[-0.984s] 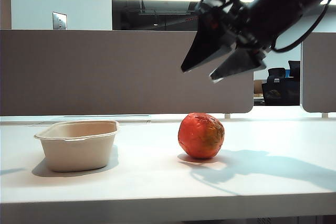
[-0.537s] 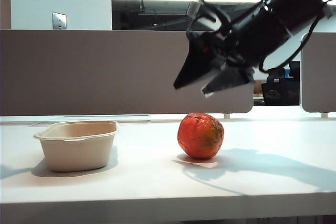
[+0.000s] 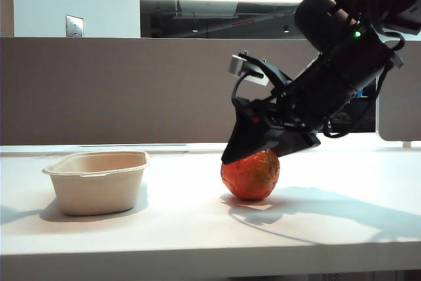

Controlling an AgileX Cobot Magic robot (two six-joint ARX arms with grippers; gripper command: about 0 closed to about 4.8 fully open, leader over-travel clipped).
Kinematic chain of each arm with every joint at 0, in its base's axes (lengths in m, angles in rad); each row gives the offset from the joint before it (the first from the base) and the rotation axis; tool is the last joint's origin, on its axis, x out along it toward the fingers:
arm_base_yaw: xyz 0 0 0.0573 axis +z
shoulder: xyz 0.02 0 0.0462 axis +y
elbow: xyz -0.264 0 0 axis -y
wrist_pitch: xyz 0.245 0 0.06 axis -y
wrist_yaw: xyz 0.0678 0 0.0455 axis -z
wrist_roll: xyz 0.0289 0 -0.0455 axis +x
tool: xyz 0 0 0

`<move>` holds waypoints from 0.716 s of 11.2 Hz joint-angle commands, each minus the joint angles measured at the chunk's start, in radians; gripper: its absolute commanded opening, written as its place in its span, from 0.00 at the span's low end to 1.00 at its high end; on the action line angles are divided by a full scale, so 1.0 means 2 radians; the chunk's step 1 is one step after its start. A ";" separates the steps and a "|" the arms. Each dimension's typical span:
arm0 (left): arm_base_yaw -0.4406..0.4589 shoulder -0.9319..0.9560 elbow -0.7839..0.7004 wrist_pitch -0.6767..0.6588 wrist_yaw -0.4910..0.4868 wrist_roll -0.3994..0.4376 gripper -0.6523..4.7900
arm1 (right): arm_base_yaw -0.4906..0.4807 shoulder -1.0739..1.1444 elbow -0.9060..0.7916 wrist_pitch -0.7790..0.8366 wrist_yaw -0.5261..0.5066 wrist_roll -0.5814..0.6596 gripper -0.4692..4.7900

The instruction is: Pick up the orange and place it into the paper lunchbox.

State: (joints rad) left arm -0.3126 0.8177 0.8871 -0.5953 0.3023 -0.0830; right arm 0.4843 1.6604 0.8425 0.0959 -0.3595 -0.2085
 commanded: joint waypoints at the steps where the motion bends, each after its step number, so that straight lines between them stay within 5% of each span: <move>1: 0.000 0.000 0.003 0.003 -0.002 -0.002 0.11 | 0.000 0.004 0.002 0.007 0.004 -0.005 1.00; 2: 0.000 0.000 0.003 0.002 -0.002 -0.002 0.11 | 0.000 0.007 0.002 0.007 0.013 -0.005 0.58; 6: 0.000 -0.001 0.003 -0.018 -0.002 -0.002 0.11 | 0.011 0.002 0.085 0.016 -0.035 0.028 0.52; 8: 0.000 -0.001 0.003 -0.021 -0.001 -0.005 0.11 | 0.094 0.045 0.116 0.143 -0.012 0.043 0.52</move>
State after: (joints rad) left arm -0.3126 0.8173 0.8871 -0.6441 0.3023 -0.0906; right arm 0.6533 1.7432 1.0714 0.3252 -0.3885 -0.1314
